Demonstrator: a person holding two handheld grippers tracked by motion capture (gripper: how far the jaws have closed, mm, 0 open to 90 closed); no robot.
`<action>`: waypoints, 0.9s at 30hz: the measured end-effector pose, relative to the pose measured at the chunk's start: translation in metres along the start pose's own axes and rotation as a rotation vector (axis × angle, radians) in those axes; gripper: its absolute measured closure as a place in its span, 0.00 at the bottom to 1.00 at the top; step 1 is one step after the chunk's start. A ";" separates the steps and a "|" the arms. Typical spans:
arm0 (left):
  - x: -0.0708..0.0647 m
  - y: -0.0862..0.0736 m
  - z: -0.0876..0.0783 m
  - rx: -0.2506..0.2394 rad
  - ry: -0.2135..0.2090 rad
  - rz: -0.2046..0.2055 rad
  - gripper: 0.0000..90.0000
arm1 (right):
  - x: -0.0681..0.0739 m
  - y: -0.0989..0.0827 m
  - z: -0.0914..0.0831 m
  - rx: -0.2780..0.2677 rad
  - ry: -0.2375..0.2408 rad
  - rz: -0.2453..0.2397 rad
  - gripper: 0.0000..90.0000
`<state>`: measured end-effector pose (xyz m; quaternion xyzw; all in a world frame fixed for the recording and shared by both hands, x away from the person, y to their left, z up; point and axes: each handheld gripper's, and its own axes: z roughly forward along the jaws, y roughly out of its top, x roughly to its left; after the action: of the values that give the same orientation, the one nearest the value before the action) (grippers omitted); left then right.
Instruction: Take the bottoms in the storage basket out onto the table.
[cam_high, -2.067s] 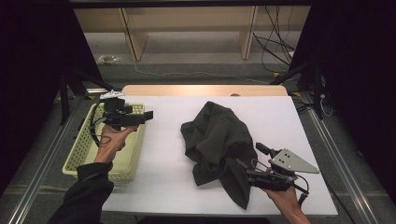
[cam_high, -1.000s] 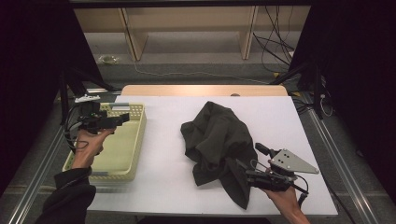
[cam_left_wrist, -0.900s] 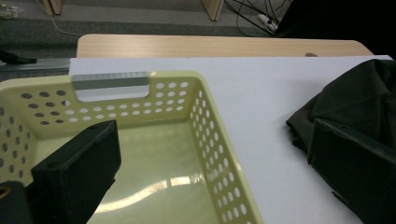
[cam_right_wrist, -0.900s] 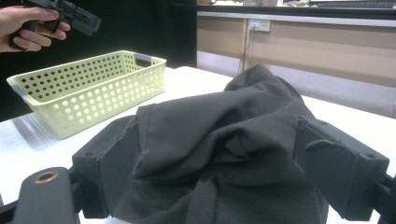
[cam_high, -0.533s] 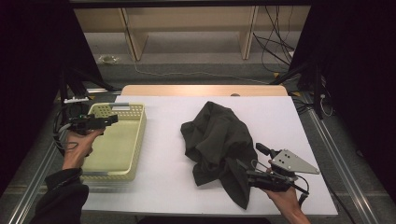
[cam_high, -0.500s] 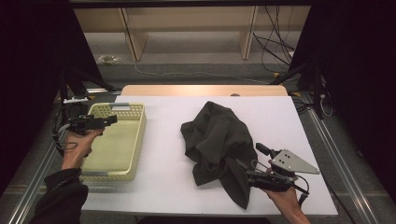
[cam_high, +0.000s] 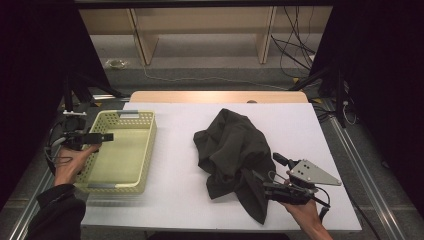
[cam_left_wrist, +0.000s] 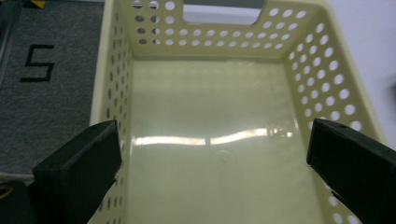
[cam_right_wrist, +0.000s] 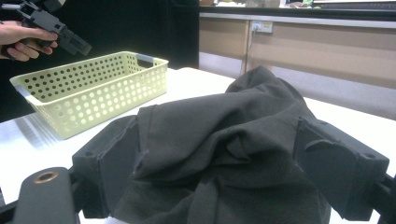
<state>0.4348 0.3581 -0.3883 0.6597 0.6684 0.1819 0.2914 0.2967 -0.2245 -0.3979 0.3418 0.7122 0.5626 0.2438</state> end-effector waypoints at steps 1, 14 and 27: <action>0.001 0.000 0.000 0.005 0.007 -0.004 0.03 | 0.000 0.000 0.000 -0.004 0.000 -0.004 0.18; 0.018 -0.004 0.008 0.074 0.049 -0.034 0.03 | 0.000 -0.001 -0.002 -0.001 -0.011 -0.001 0.18; 0.035 -0.006 0.011 0.087 0.067 -0.085 0.03 | -0.003 -0.001 -0.006 -0.004 -0.020 0.008 0.18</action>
<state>0.4381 0.3903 -0.4055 0.6364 0.7123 0.1623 0.2474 0.2946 -0.2308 -0.3980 0.3499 0.7072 0.5614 0.2494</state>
